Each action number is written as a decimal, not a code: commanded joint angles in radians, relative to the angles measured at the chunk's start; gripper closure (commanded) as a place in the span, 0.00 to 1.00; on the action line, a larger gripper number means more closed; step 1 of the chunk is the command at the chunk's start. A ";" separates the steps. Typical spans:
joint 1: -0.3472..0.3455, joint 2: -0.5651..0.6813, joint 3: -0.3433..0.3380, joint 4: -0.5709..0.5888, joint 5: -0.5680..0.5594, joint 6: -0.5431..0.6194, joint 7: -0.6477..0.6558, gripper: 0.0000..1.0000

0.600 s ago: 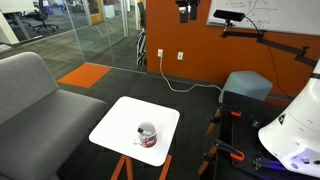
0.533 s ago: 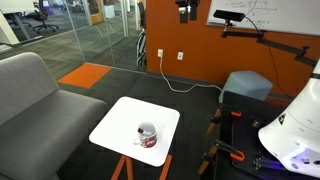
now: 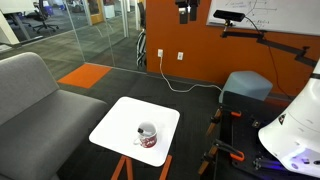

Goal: Remove the pen from the mug and put it on the table

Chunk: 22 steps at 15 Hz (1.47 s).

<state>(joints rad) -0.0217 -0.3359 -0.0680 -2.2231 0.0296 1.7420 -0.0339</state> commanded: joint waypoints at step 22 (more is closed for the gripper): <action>0.117 0.606 0.222 -0.184 -0.092 0.968 -0.315 0.00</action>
<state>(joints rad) 0.1274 0.2663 0.1214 -2.3986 -0.0768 2.6813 -0.3074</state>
